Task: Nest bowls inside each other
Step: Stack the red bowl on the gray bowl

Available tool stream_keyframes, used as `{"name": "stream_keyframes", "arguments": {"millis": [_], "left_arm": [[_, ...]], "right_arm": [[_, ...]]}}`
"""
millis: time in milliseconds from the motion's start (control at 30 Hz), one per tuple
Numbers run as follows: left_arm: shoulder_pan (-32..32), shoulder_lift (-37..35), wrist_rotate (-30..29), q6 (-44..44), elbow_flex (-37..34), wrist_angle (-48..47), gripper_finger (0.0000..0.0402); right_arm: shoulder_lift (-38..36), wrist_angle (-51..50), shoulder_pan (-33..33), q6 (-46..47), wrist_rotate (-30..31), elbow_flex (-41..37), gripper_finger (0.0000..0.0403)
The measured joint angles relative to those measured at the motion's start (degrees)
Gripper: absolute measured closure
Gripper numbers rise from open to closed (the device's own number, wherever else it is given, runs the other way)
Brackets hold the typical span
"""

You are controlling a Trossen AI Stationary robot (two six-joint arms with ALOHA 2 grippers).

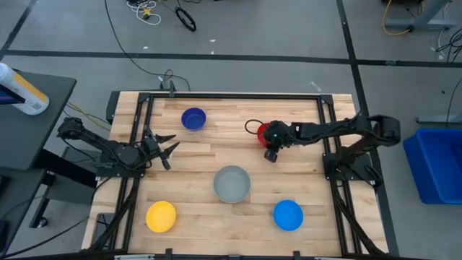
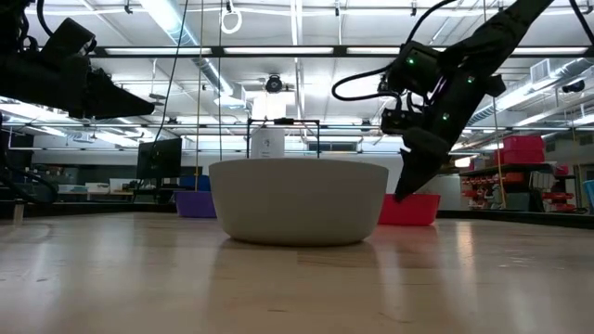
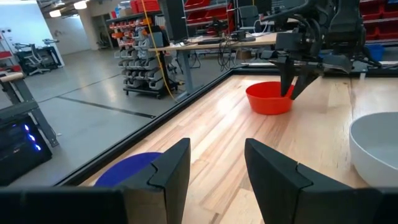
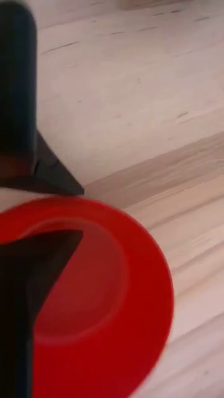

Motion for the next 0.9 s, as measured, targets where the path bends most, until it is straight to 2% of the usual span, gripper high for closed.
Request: {"name": "stream_keyframes", "arguments": {"millis": [100,167,467,533,767,900], "left_arm": [[0.00,0.00,0.00,-0.18,0.00,-0.02,0.0239],[0.00,0.00,0.00,-0.18,0.00,-0.04,0.0239],[0.00,0.00,0.02,-0.19,0.00,-0.15,0.0239],[0.00,0.00,0.01,-0.47,0.00,-0.23,0.0239],[0.00,0.28,0.00,-1.62,0.00,-0.37,0.0239],[0.00,0.50,-0.31,-1.67,0.00,-0.42,0.0239]], "right_arm": [[1.18,0.01,0.17,-0.02,0.29,0.03,0.0378],[1.93,0.60,0.54,-0.05,1.22,0.16,0.0392],[2.61,11.24,6.63,-2.02,0.69,0.48,0.0399],[2.61,12.06,8.78,-2.23,2.06,1.45,0.0400],[2.61,9.86,16.54,-2.71,7.69,8.25,0.0401],[2.59,6.56,20.48,-2.42,8.40,13.44,0.0401]]}}
